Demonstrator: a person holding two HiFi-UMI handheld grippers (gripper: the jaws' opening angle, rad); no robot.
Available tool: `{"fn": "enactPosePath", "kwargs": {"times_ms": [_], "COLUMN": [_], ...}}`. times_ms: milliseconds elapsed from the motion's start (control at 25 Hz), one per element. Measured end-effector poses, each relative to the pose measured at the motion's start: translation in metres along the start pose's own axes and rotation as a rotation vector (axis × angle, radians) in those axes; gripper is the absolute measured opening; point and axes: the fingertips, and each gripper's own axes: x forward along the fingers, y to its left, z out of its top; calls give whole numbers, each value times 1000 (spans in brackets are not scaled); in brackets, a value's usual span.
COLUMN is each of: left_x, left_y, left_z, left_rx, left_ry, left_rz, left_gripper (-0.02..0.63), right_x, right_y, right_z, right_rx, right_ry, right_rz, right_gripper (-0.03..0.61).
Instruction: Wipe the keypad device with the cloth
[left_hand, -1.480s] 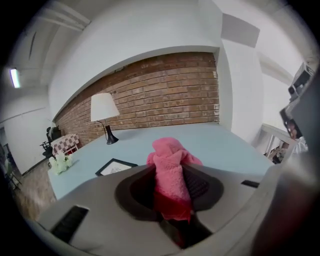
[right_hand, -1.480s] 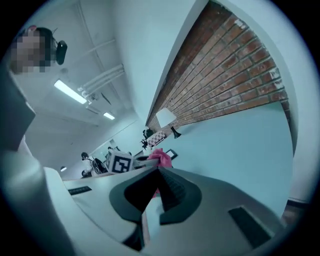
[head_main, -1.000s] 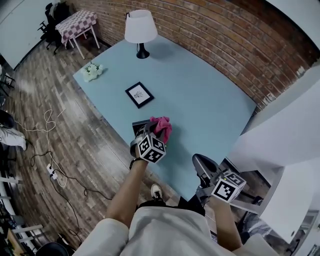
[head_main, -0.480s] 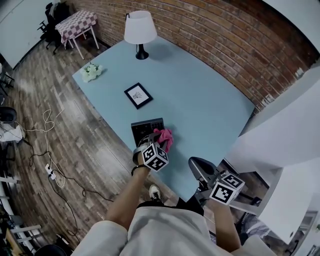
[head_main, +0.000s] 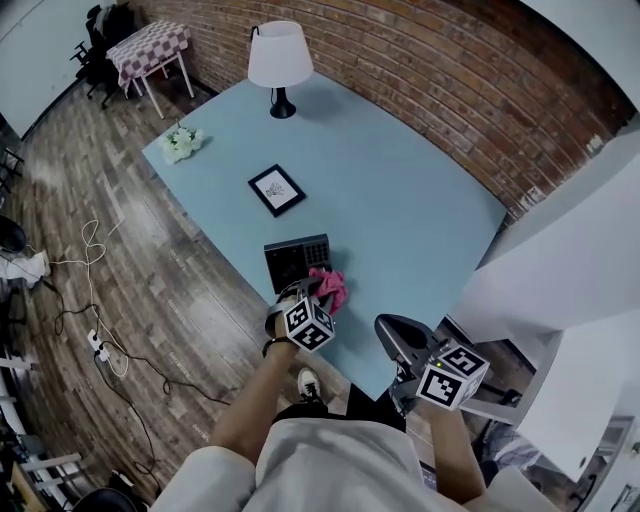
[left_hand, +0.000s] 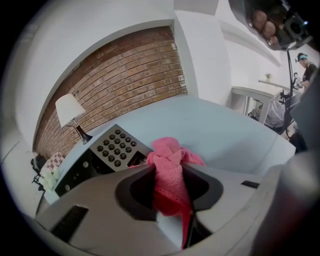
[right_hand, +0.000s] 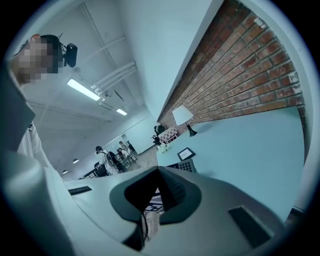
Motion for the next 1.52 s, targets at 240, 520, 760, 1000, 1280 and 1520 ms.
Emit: {"fn": "enactPosePath", "kwargs": {"times_ms": [240,520,760,1000,1280,1520], "left_x": [-42,-97,-160,-220,-290,-344], "left_y": [3,32,37,2,-66,-123], "left_z": [-6,-13,16,54,76,101], "left_rx": [-134,-293,-413,-420,-441,-439], "left_ry": [-112,-173,-301,-395,-456,-476], "left_rz": [-15,99,202,276,358,396], "left_gripper": [160,158,159,158,159,158], "right_x": [-2,-1,-28,-85,-158,-210], "right_y": [-14,-7,15,40,75,102], "right_z": [-5,18,42,35,20,21], "right_rx": [34,-164,-368,-431,-481,-515], "right_ry": [18,-6,-43,-71,-130,-178], "right_rz": [-121,-138,-150,-146,-115,-84], "right_gripper": [21,21,21,21,21,21]}}
